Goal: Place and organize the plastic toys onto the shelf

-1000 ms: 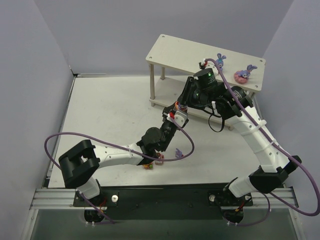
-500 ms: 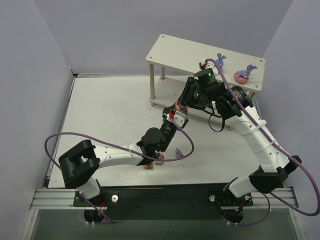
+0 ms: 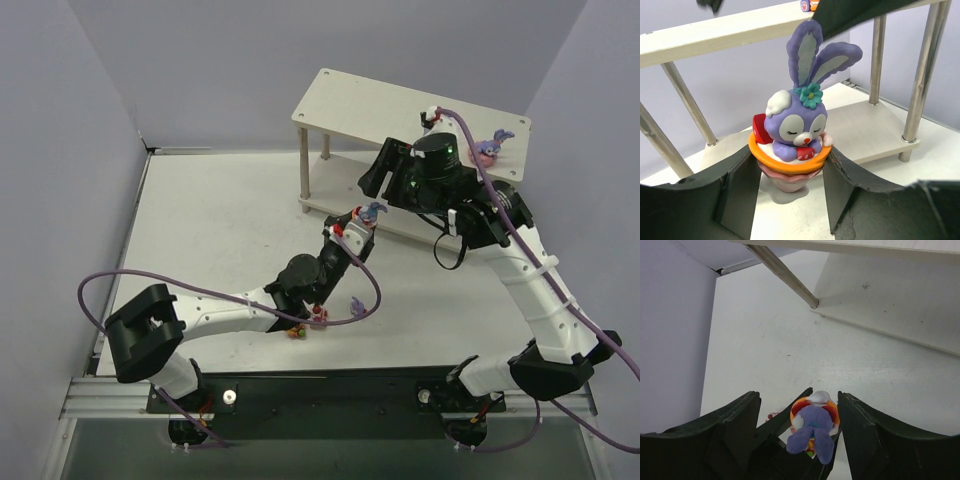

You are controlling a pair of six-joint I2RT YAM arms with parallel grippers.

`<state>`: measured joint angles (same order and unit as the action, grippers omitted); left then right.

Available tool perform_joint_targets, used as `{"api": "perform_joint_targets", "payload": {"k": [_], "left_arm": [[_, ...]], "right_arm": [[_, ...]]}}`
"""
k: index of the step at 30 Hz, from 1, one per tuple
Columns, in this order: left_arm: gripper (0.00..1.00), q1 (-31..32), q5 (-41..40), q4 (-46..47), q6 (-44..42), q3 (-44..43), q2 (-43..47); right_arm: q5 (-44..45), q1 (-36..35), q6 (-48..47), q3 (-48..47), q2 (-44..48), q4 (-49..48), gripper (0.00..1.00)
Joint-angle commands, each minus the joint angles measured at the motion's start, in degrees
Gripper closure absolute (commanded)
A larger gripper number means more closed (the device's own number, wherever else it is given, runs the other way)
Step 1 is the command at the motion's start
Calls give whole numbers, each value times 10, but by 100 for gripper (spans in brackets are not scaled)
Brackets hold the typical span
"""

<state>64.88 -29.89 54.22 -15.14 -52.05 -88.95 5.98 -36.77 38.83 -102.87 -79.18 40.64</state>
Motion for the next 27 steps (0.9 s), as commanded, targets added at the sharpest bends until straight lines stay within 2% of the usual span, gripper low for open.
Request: {"api": "perform_joint_targets", "payload": {"k": [1,3,9,14,18,20,24,27], "left_arm": [[100,-5,28,-9,27,-2,40],[100,-16,40,-20,63,-2,54],[100,-119,183,-124,203,-45,95],[100,-174,276,-214,248,-159,87],[100,-214,314,-322,291,-268,44],[100,-225,344,-349,317,-325,26],[100,-234,352,-416,325,-419,-31],[100,-235,353,-419,324,-462,-68]], "right_arm": [[1,7,-15,-11,25,-36,36],[3,16,-18,-11,37,-36,36],[14,57,-35,60,127,-43,37],[32,61,-56,182,215,-50,37],[35,62,-48,306,292,-50,37],[26,62,-43,377,323,-52,39],[15,61,-29,476,370,-54,40],[-9,59,-17,539,401,-64,40]]}}
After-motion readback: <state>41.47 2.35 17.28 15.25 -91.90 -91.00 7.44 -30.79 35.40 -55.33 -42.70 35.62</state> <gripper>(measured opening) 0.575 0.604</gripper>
